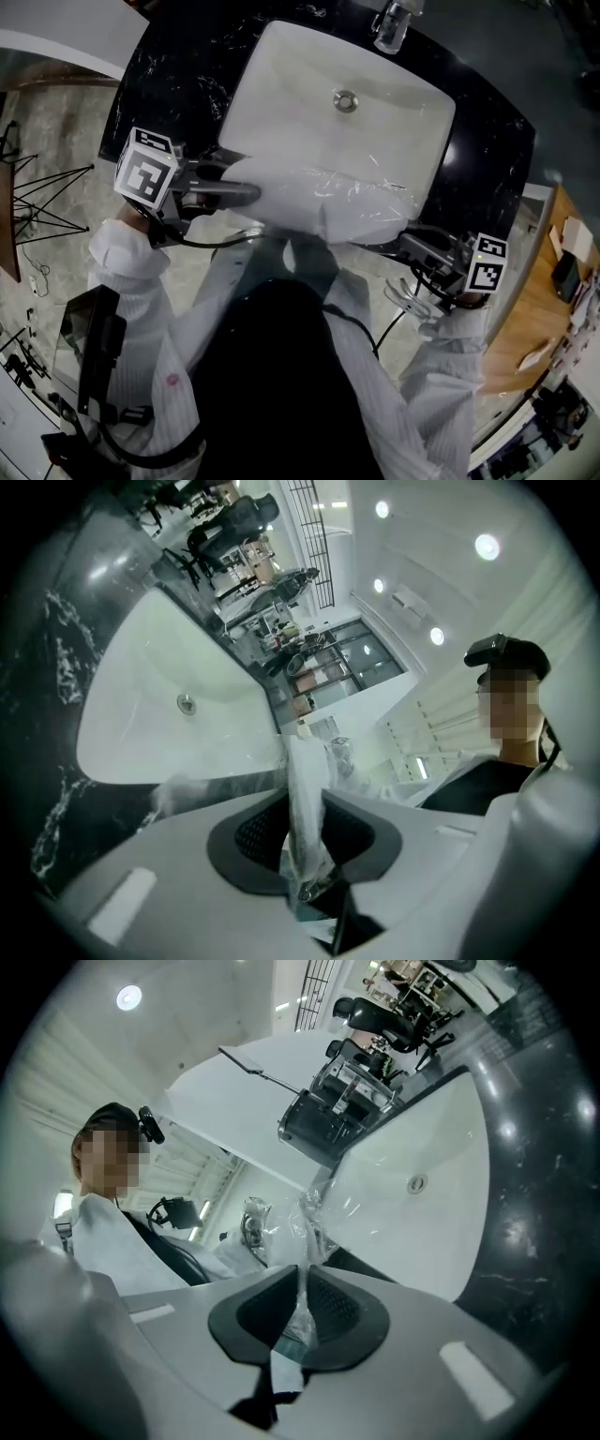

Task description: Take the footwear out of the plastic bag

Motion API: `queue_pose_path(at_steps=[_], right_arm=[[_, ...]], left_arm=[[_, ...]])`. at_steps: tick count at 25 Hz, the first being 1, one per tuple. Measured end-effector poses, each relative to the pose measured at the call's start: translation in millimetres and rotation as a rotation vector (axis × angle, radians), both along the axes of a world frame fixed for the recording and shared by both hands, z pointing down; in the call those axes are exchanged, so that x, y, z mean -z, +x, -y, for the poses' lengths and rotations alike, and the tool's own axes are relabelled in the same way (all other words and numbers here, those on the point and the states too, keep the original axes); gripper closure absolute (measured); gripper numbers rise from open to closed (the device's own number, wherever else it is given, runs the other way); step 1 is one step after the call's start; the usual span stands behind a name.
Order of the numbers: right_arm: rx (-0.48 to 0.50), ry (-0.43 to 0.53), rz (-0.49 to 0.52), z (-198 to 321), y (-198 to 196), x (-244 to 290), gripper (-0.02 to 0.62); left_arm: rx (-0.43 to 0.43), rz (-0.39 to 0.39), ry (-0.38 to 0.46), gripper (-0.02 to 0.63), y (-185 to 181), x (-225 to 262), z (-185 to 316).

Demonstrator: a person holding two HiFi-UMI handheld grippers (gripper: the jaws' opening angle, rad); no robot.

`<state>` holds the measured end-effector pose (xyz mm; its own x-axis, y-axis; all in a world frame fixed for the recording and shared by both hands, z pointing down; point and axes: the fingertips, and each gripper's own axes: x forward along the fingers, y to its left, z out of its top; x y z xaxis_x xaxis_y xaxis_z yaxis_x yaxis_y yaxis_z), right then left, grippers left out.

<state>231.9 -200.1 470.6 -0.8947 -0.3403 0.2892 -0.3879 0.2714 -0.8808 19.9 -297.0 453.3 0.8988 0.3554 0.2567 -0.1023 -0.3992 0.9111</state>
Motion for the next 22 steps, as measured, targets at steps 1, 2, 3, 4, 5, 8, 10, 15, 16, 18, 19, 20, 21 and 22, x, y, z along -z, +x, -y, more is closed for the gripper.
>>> queue_pose_path(at_steps=[1,2,3,4,5,8,10,15,16,18,19,20,21,22], right_arm=[[-0.023,0.005,-0.013,1,5,1,0.568],[-0.048,0.011,-0.025,3,10,3,0.577],[-0.074,0.019,-0.038,5,16,4,0.578],[-0.103,0.027,-0.052,8,21,7,0.58],[-0.134,0.036,-0.066,10,27,9,0.58],[-0.229,0.073,-0.125,18,43,20,0.581],[-0.288,0.101,-0.191,21,55,26,0.58],[-0.448,0.204,-0.378,29,83,50,0.581],[-0.477,0.235,-0.416,31,86,58,0.581],[-0.534,0.313,-0.501,43,89,76,0.581],[-0.565,0.357,-0.553,51,90,85,0.581],[-0.595,0.402,-0.611,60,91,94,0.581],[-0.625,0.446,-0.669,69,91,102,0.581],[-0.652,0.487,-0.718,77,89,111,0.581]], left_arm=[[0.019,0.002,0.012,0.522,-4,2,4],[0.041,0.005,0.025,0.523,-8,4,8],[0.064,0.009,0.041,0.523,-12,6,13],[0.089,0.014,0.06,0.523,-16,9,18],[0.114,0.02,0.082,0.523,-20,12,24],[0.189,0.044,0.161,0.523,-32,24,39],[0.245,0.061,0.221,0.523,-41,32,50],[0.438,0.14,0.4,0.523,-62,54,81],[0.475,0.164,0.443,0.523,-63,57,87],[0.541,0.219,0.547,0.524,-60,62,102],[0.568,0.248,0.604,0.524,-56,64,110],[0.59,0.278,0.657,0.523,-51,66,117],[0.613,0.305,0.706,0.525,-45,68,124],[0.636,0.328,0.749,0.524,-41,71,130]])
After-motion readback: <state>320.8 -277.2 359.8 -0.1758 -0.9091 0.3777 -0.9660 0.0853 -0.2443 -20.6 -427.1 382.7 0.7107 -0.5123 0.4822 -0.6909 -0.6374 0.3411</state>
